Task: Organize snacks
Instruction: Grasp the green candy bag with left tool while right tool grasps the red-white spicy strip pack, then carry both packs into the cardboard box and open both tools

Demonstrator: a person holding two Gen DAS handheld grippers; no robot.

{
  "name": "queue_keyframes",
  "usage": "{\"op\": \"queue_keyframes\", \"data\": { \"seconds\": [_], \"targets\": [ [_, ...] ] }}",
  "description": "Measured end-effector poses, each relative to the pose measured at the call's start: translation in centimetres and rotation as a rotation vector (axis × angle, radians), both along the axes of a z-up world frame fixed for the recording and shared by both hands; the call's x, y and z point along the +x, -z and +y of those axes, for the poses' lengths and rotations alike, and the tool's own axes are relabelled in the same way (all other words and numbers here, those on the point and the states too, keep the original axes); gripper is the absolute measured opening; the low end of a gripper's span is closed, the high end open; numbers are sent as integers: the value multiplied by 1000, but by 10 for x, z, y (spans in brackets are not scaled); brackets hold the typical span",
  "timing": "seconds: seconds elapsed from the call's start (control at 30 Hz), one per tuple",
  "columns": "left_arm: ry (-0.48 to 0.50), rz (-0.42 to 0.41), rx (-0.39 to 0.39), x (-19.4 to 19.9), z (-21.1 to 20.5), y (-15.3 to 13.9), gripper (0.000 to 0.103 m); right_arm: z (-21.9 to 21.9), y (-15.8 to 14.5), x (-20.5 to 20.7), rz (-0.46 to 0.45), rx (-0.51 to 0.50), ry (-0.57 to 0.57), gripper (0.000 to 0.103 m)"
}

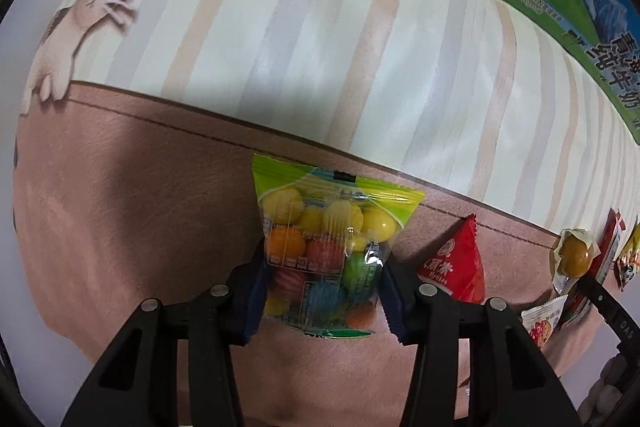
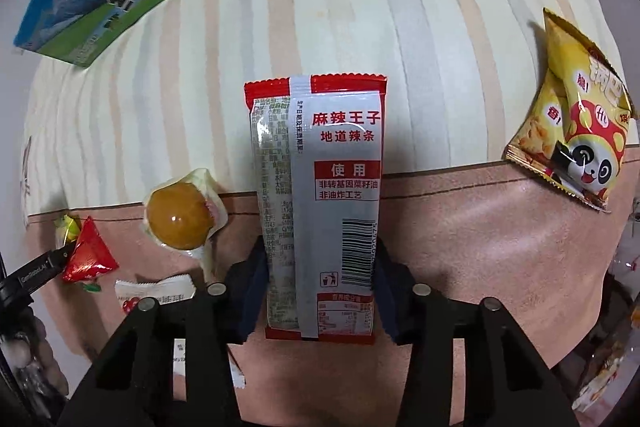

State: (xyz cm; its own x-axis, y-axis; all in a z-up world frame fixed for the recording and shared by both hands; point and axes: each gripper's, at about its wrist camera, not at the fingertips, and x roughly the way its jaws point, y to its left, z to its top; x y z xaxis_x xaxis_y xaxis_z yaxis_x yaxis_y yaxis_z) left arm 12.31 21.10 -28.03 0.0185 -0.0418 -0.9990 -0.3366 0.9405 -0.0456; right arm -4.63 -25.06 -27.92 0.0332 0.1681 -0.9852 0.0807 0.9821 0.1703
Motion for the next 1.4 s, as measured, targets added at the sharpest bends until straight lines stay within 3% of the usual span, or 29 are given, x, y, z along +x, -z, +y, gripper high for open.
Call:
{"op": "queue_keyframes", "data": {
  "seconds": [0.07,0.2,0.37,0.5,0.57,0.7,0.87,0.97,1.2,1.3,1.37,1.4],
  "targets": [
    [-13,-15,-3,-9,6,-11,45,2,-7,-3,-6,29,7,48],
    [-22,-68,-8,-11,3,-59,45,-3,-30,-2,-36,97,17,47],
    [10,-202,-42,8,-13,-132,45,-5,-76,20,-121,178,1,47],
    [86,-304,-132,47,-46,-192,45,-7,-132,49,-217,240,-25,47],
    [131,-324,-186,72,-68,-210,45,-9,-157,89,-247,261,-32,47],
    [219,-299,-264,148,-114,-223,45,-11,-200,141,-324,224,-51,47],
    [222,-167,-401,230,-158,-197,45,-16,-204,211,-332,133,-39,47],
    [214,-89,-424,266,-180,-170,45,-21,-191,243,-284,101,-32,47],
    [196,57,-491,295,-208,-118,45,-24,-152,279,-191,53,-47,47],
    [207,112,-478,297,-215,-104,46,-28,-134,280,-132,59,-69,47],
    [202,133,-482,296,-216,-96,48,-29,-122,283,-78,52,-71,58],
    [202,134,-479,299,-217,-94,49,-28,-119,283,-75,42,-75,68]
  ]
}}
